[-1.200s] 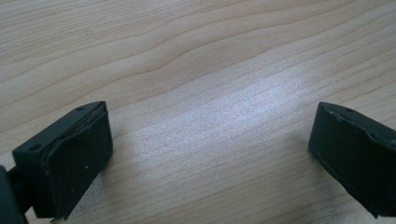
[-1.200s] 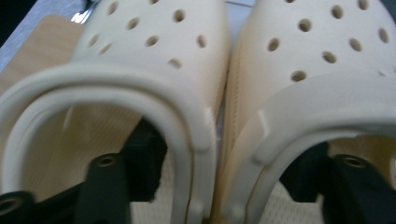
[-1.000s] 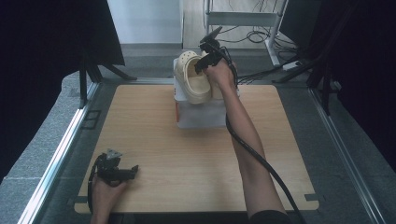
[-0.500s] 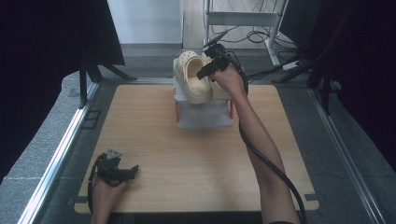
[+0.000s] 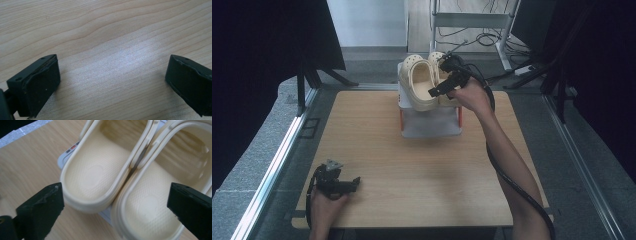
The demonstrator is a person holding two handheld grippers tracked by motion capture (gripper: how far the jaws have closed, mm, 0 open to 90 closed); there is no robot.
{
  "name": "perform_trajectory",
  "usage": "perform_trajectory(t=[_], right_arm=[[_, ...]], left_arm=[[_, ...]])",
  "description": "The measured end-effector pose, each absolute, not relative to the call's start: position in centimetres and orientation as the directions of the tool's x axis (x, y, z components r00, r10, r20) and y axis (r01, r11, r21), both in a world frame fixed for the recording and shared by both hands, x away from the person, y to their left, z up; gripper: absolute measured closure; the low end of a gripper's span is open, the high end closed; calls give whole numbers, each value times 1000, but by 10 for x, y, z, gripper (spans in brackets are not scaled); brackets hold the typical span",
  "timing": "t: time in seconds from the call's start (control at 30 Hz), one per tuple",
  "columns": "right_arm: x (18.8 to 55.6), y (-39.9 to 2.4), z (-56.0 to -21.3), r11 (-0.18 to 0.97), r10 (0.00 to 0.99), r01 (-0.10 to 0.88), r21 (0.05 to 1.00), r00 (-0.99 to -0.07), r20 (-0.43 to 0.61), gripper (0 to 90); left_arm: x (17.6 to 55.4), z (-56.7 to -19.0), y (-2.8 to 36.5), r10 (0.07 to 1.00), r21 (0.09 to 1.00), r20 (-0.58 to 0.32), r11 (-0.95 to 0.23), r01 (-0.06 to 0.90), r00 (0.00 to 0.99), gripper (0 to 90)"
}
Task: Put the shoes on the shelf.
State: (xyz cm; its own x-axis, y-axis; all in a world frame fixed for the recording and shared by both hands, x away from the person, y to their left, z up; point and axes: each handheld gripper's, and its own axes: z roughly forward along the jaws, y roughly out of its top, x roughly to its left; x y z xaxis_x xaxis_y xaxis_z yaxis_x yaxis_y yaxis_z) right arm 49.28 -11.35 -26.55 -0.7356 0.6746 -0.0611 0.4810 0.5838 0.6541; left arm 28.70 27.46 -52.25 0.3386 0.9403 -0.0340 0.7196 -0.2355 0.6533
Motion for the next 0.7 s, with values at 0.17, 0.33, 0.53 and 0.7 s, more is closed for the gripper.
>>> perform_trajectory(t=[0.17,0.33,0.53,0.7], right_arm=[[474,-127,-273,594,646,454,664,-761,-56,0],[456,-142,-281,601,627,436,670,-777,-58,0],[436,-163,-289,596,616,418,686,-785,-58,0],[419,-182,-298,587,608,404,702,-792,-52,0]], left_arm=[[287,-523,274,941,655,-33,-235,719,337,0],[287,-523,275,941,656,-30,-236,717,338,0],[287,-523,275,940,654,-29,-239,718,340,0],[287,-522,275,940,653,-30,-240,719,341,0]])
